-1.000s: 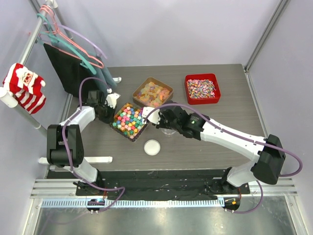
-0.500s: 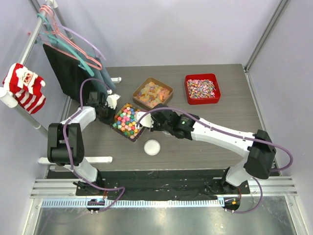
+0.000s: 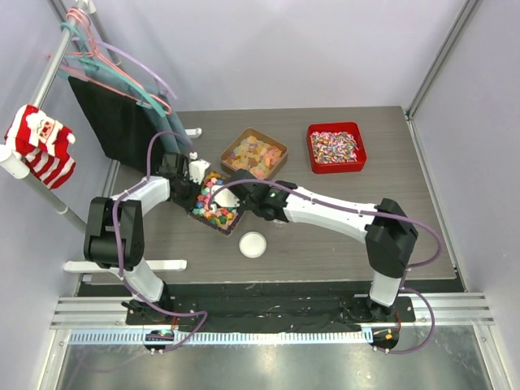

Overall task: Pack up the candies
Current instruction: Pick up the storage box at the center of the board, then scoop the fake candies from the storage box.

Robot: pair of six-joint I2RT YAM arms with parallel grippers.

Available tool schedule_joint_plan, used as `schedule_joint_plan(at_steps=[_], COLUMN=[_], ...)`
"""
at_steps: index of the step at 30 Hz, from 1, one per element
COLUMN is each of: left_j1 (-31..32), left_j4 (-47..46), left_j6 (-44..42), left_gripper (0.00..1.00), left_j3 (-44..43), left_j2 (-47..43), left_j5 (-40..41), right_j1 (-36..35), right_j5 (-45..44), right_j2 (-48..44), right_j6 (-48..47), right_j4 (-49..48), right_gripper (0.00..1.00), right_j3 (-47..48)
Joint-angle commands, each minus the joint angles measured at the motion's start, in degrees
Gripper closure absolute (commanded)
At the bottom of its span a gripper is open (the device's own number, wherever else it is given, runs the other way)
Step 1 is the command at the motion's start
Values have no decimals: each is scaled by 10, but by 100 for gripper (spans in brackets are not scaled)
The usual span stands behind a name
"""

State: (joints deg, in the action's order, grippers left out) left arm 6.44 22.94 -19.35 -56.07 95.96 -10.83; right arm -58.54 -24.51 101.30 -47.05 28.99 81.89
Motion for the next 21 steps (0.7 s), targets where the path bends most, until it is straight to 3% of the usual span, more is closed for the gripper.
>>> schedule_joint_plan(at_steps=[1, 4, 21], left_j1=[9, 14, 18], left_j4=[-12, -9, -34], left_j6=[11, 11, 12], left_gripper=[83, 100, 100], left_j3=[-18, -23, -11], left_j2=[12, 23, 4], left_j5=[8, 8, -3], right_j1=[-4, -5, -27], right_j5=[-49, -68, -230], right_j2=[32, 67, 181], right_j6=[-48, -73, -262], right_j4=[-3, -3, 3], right_gripper=[99, 99, 99], right_j3=[49, 70, 129])
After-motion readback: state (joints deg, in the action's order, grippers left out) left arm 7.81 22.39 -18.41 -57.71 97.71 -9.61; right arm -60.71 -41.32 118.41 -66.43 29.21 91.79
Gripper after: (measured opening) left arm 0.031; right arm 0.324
